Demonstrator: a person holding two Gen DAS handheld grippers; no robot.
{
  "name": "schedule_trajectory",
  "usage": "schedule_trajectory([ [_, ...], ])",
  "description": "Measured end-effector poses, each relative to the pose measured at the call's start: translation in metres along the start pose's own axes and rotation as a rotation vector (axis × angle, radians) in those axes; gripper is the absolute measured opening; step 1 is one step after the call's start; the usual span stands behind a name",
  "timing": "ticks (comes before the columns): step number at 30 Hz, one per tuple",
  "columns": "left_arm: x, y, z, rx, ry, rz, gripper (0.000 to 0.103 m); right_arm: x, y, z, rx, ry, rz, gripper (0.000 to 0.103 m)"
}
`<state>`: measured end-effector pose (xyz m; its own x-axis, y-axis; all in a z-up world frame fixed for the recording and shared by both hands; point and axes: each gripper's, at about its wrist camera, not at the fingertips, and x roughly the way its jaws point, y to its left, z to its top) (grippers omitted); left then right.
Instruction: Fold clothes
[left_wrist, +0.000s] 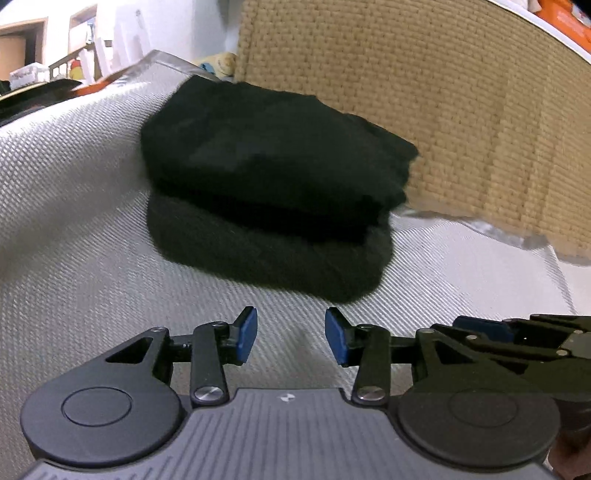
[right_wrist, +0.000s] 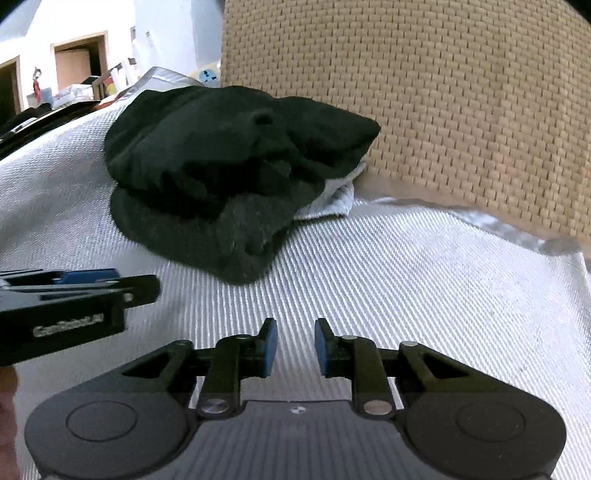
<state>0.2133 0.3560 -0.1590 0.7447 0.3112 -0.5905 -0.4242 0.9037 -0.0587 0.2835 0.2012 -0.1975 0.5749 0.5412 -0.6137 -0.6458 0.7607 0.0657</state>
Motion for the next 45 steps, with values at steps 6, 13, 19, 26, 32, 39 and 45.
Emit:
schedule_trajectory([
  [6, -0.005, -0.022, -0.012, 0.044, 0.007, -0.027, 0.046, -0.016, -0.018, -0.018, 0.025, -0.006, -0.021, 0.037],
  [13, -0.019, -0.039, -0.023, 0.080, -0.005, -0.027, 0.053, -0.034, -0.040, -0.035, 0.060, 0.005, -0.046, 0.038],
  [19, -0.022, -0.056, -0.032, 0.083, 0.008, -0.040, 0.054, -0.050, -0.062, -0.049, 0.094, 0.013, -0.063, 0.038],
  [26, -0.023, -0.088, -0.041, 0.127, 0.008, -0.066, 0.056, -0.063, -0.091, -0.061, 0.131, 0.024, -0.095, 0.038],
  [32, -0.018, -0.116, -0.046, 0.142, 0.018, -0.086, 0.056, -0.074, -0.116, -0.069, 0.159, 0.027, -0.127, 0.038],
  [39, -0.023, -0.146, -0.053, 0.171, 0.022, -0.110, 0.057, -0.088, -0.144, -0.076, 0.189, 0.033, -0.156, 0.038],
  [45, -0.026, -0.173, -0.058, 0.189, 0.032, -0.128, 0.058, -0.097, -0.162, -0.082, 0.214, 0.029, -0.166, 0.038],
])
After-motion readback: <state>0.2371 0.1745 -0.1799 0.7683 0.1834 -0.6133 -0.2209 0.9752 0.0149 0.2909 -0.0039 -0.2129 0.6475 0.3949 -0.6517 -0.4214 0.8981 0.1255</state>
